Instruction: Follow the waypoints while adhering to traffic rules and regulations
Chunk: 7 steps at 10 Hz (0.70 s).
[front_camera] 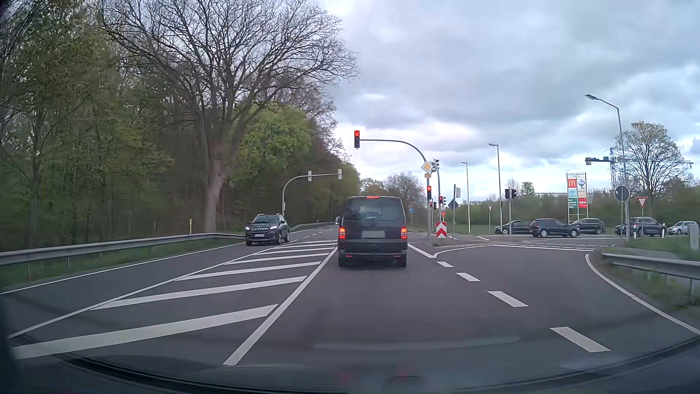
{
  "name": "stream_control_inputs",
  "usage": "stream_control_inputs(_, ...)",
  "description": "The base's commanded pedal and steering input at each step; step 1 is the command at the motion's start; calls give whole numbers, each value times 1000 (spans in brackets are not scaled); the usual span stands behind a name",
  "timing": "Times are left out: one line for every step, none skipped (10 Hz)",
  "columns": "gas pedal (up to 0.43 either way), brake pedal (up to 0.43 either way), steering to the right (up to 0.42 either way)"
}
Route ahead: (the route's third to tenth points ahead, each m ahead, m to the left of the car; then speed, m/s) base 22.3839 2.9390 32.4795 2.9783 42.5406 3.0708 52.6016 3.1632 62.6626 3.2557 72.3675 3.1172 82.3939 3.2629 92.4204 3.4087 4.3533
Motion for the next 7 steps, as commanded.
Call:
stream_control_inputs(0,195,-3)
stream_control_inputs(0,201,-3)
stream_control_inputs(0,201,-3)
stream_control_inputs(0,207,-3)
stream_control_inputs(0,207,-3)
stream_control_inputs(0,213,-3)
stream_control_inputs(0,213,-3)
